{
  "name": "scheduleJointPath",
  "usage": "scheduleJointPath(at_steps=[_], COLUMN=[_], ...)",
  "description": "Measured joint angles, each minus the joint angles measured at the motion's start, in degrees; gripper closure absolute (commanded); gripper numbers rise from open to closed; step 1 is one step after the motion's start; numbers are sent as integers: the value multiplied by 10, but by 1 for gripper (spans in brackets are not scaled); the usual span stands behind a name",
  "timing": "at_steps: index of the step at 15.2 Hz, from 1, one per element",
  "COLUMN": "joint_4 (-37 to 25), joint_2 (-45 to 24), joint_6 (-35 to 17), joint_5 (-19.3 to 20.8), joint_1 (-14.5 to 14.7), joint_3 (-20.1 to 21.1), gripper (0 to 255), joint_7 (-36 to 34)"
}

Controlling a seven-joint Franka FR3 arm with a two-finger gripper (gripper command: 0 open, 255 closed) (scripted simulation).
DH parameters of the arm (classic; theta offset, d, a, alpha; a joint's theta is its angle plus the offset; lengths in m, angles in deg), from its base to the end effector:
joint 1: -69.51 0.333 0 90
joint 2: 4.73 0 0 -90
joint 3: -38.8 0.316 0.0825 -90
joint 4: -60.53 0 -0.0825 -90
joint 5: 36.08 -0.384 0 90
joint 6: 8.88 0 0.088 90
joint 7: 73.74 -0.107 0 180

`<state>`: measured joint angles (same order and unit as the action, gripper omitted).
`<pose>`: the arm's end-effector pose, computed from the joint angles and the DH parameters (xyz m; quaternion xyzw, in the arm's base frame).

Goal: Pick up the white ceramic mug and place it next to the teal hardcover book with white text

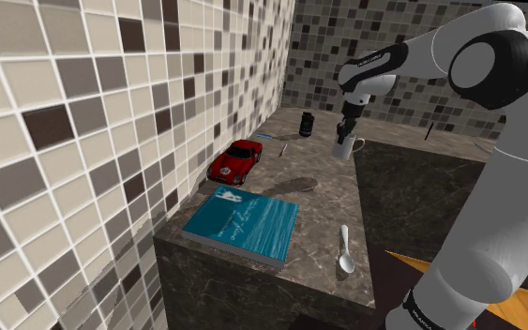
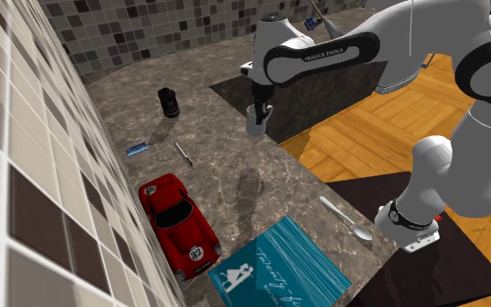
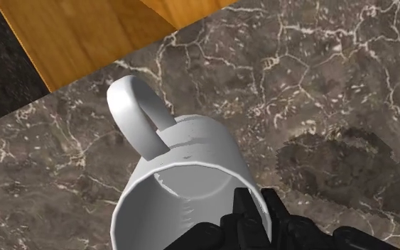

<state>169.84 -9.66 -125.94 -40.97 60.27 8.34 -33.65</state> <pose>0.4574 -0.3650 0.4626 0.9993 -0.0134 0.0345 0.0069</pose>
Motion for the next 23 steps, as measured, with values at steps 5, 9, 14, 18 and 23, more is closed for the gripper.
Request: scheduleJointPath(at_steps=[5, 9, 14, 18, 23], joint_4=[-30, -55, -87, -72, -50], joint_2=[7, 12, 16, 31, 56], joint_6=[35, 65, 101, 97, 95], joint_5=[5, 9, 12, 23, 40], joint_1=[1, 1, 0, 25, 60], joint_3=[0, -1, -1, 19, 52], gripper=[255, 255, 255, 255, 255], joint_7=[-5, -8, -10, -56, -128])
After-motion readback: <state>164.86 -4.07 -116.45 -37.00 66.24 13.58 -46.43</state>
